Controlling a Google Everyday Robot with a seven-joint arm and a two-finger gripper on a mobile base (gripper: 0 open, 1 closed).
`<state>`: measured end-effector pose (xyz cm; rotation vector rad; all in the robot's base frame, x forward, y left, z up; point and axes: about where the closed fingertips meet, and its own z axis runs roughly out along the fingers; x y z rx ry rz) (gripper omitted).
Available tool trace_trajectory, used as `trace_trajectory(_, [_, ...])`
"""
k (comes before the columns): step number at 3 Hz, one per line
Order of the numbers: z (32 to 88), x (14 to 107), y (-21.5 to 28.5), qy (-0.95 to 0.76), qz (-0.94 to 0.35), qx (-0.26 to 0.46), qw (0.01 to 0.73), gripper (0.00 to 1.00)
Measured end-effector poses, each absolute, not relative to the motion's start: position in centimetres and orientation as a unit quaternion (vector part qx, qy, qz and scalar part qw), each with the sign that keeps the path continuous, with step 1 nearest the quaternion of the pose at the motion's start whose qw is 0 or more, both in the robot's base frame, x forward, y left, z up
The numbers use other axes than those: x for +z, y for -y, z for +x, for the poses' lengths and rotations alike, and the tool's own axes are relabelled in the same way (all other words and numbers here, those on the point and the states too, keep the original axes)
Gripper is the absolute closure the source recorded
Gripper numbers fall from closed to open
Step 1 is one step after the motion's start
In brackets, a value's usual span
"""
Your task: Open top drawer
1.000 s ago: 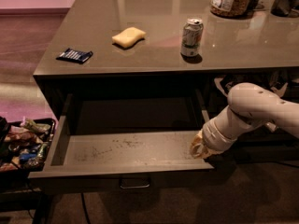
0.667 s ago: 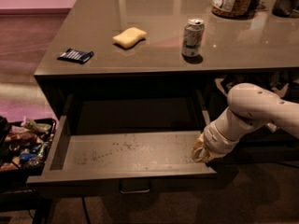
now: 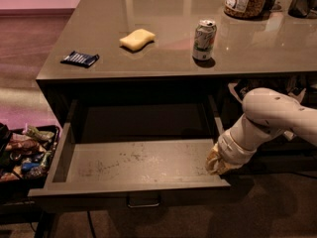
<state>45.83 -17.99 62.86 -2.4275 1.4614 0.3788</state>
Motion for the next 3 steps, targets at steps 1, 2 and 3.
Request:
trace_trajectory(1, [44.2, 63.5, 18.5, -0.508, -0.839, 0.145, 0.131, 1.00])
trace_trajectory(2, [44.2, 63.5, 18.5, -0.508, -0.839, 0.145, 0.131, 1.00])
trace_trajectory(3, [42.0, 64.1, 19.0, -0.509, -0.834, 0.171, 0.122, 1.00])
